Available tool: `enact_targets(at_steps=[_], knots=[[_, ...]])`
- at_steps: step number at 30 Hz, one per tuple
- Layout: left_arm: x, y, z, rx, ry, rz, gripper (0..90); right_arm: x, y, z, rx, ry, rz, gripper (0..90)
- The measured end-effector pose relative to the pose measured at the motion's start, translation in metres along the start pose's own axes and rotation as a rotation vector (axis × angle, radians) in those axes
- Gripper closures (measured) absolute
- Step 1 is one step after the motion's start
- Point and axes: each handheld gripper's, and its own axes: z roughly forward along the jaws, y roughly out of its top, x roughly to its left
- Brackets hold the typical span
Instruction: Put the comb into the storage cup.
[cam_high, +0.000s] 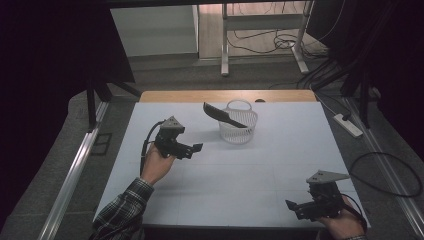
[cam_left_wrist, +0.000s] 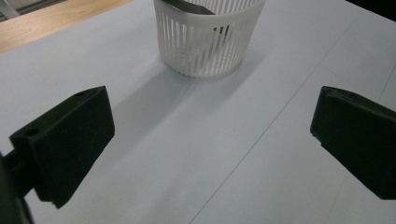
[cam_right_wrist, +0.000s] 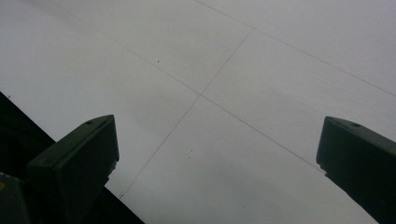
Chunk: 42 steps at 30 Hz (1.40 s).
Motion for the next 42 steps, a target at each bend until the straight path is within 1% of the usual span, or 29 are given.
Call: enact_targets(at_steps=[11,16,23,26,27,37,42], knots=[[-0.003,-0.008,-0.007,0.010,-0.004,-0.010,0.0,-0.001,0.000,-0.001,-0.006,0.001,0.007,0.0],[-0.005,-0.012,-0.010,0.015,-0.006,-0.018,0.0,0.000,0.000,-0.001,-0.007,0.003,-0.001,0.0],[-0.008,-0.018,-0.018,0.018,-0.004,-0.018,0.0,0.000,0.000,-0.001,-0.008,-0.001,-0.002,0.0],[-0.009,-0.021,-0.021,0.015,0.005,-0.015,0.0,0.000,0.000,-0.001,-0.009,-0.003,-0.001,0.0],[-0.010,-0.023,-0.024,0.004,0.015,-0.008,0.0,0.000,0.000,-0.001,-0.011,-0.007,0.000,0.0],[-0.015,-0.029,-0.035,-0.005,0.018,-0.002,0.0,0.000,0.000,-0.001,-0.006,-0.009,-0.002,0.0],[-0.016,-0.033,-0.041,-0.015,0.019,-0.008,0.0,0.000,0.000,-0.001,-0.006,-0.010,-0.003,0.0]])
